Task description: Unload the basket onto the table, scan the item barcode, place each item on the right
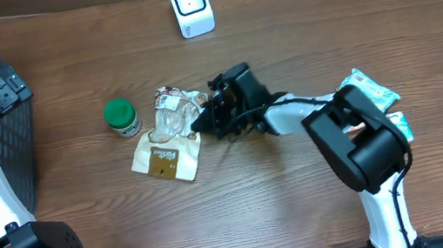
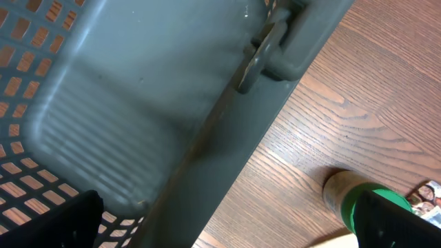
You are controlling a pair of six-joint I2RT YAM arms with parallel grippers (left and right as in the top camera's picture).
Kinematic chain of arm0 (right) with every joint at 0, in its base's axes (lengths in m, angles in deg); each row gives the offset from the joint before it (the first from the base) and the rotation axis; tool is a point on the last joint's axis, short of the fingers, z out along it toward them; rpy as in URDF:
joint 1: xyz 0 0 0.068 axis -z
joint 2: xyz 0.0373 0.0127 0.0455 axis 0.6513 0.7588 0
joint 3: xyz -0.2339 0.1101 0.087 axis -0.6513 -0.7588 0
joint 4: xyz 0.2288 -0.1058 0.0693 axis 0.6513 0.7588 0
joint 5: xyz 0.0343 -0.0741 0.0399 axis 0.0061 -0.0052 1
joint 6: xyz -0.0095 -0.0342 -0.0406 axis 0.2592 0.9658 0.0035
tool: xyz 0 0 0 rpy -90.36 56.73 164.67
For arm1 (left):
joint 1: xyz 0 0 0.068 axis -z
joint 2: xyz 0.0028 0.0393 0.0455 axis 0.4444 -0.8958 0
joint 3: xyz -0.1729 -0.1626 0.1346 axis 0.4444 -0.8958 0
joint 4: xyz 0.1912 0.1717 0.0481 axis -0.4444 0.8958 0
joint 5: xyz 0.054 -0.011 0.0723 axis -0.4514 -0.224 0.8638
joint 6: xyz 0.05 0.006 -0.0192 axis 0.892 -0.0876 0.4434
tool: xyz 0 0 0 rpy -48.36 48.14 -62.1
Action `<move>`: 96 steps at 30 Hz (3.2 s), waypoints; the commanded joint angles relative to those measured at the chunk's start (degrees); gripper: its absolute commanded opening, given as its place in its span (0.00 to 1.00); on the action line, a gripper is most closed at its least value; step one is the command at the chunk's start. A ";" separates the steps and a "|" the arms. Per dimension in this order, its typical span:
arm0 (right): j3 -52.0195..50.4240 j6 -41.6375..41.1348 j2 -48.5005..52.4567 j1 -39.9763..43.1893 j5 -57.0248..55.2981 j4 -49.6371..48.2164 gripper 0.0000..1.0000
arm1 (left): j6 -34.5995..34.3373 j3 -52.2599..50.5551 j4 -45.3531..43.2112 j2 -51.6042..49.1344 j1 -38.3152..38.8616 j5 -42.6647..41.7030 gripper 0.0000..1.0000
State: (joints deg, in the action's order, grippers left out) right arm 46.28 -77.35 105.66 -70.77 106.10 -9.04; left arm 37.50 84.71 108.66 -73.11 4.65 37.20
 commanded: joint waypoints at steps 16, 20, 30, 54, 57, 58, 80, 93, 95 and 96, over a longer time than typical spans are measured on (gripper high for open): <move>23.06 46.64 -4.48 7.26 -9.16 61.92 0.12 | 0.87 -0.09 -0.02 -0.59 0.37 0.11 1.00; 25.11 47.52 -4.48 8.13 -11.80 63.67 0.66 | 0.87 -0.09 0.00 -0.61 0.44 0.11 1.00; 20.63 42.88 -4.35 9.38 -7.08 55.25 0.84 | 0.87 -0.09 0.00 -0.59 0.44 0.11 1.00; 4.59 24.87 -4.02 9.18 0.74 23.54 0.77 | 0.87 -0.09 -0.02 -0.59 0.52 0.11 1.00; 4.57 24.65 -2.29 8.94 4.31 22.40 0.75 | 0.87 -0.09 -0.02 -0.59 0.52 0.11 0.99; 4.57 24.35 -1.55 8.79 5.68 21.70 0.73 | 0.87 -0.09 0.00 -0.59 0.52 0.13 1.00; 4.74 21.53 1.99 8.09 12.41 16.22 0.12 | 0.87 -0.09 -0.02 -0.61 0.52 0.11 1.00; 4.79 21.53 -4.13 9.01 13.81 17.92 0.04 | 0.87 -0.09 -0.02 -0.59 0.55 0.11 1.00; 4.81 21.57 -6.38 9.11 14.47 18.91 0.04 | 0.87 -0.09 -0.02 -0.61 0.52 0.11 1.00; 4.81 21.77 -7.80 9.22 15.76 19.17 0.04 | 0.87 -0.09 0.00 -0.59 0.52 0.13 1.00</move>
State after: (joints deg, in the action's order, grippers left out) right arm 51.22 -56.06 104.66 -62.25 118.58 10.09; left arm 37.50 84.71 108.66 -73.11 4.65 37.20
